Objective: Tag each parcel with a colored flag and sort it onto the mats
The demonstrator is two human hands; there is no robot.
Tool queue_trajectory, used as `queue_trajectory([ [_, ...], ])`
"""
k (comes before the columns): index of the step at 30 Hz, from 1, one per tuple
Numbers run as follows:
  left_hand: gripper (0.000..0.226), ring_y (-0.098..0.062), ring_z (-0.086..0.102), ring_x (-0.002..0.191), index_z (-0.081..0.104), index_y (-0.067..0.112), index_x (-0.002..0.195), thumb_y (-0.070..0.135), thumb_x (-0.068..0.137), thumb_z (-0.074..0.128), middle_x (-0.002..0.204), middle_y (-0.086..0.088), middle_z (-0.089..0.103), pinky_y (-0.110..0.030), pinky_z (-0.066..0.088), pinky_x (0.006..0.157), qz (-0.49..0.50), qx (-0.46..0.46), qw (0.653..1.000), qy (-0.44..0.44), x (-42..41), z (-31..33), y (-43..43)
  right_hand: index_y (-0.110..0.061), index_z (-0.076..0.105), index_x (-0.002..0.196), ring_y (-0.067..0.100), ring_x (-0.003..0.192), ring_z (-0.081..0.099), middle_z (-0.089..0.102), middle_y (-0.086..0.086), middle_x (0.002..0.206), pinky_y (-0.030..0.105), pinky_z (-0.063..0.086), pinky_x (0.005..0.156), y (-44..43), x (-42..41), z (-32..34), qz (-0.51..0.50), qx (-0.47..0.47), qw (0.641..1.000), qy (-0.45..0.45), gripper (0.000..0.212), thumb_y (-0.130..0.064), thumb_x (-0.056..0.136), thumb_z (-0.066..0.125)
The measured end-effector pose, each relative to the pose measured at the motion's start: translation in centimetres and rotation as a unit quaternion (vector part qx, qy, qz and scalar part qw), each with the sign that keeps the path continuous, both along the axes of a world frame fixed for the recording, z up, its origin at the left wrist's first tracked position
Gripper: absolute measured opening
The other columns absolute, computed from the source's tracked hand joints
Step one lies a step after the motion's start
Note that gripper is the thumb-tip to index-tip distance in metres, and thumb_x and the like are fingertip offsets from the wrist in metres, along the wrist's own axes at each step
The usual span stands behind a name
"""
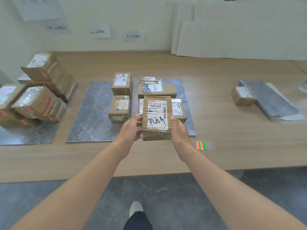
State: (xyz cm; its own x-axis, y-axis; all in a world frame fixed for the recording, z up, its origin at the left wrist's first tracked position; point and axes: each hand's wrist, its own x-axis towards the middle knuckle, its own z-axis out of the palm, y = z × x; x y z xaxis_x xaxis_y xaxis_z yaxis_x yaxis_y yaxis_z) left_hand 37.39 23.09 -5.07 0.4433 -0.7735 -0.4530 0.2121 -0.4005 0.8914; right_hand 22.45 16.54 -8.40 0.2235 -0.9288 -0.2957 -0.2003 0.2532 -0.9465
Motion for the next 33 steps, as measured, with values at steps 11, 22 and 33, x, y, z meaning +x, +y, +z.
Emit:
queue_trajectory([
  [11,0.029,-0.013,0.064,0.089,0.067,0.031,0.101,0.039,0.105,0.039,0.102,0.008,0.07,-0.026,0.048,0.081,-0.034,-0.007,0.999,0.015,8.2,-3.1,-10.6,-0.025,0.073,0.111,0.01,0.11,0.065,0.075,-0.011,0.109,0.031,0.048,0.096,-9.7,7.6,-2.4,-0.042,0.017,0.999,0.017,0.047,-0.048,0.106,0.033],
  [22,0.03,-0.013,0.067,0.102,0.067,0.03,0.103,0.038,0.105,0.038,0.096,0.015,0.073,-0.029,0.052,0.09,-0.029,0.048,0.998,0.023,11.4,-5.5,-16.1,-0.032,0.061,0.138,0.014,0.127,0.057,0.067,-0.011,0.131,0.042,0.039,0.115,-15.0,11.1,-5.6,-0.029,0.096,0.994,0.05,0.078,-0.08,0.088,0.025],
  [33,0.026,-0.014,0.063,0.1,0.059,0.028,0.099,0.036,0.108,0.035,0.102,0.006,0.066,-0.032,0.048,0.096,0.022,0.078,0.996,0.045,10.1,-6.0,-16.7,-0.035,0.055,0.144,0.018,0.137,0.051,0.061,-0.01,0.142,0.05,0.032,0.12,-17.7,10.4,-6.1,0.067,0.134,0.988,0.035,0.122,-0.109,0.054,0.02],
])
